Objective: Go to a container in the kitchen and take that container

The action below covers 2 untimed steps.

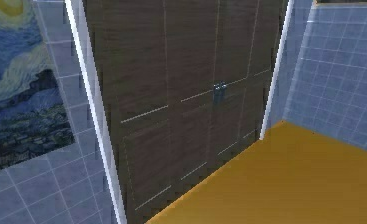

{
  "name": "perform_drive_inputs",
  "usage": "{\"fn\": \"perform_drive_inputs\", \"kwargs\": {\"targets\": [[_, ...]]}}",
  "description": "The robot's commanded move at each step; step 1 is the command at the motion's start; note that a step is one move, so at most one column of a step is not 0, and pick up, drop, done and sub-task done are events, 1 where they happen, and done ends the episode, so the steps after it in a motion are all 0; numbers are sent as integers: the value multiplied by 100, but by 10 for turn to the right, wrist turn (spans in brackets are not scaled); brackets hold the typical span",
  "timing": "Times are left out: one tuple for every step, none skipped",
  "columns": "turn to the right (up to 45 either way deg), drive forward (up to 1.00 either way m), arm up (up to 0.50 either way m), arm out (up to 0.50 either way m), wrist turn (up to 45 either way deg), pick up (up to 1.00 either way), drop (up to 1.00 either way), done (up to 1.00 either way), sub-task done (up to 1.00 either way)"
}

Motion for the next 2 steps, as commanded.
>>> {"fn": "perform_drive_inputs", "kwargs": {"targets": [[0, 0, 48, 0, 0, 0, 0, 0, 0], [0, 0, 0, 48, 0, 0, 0, 0, 0]]}}
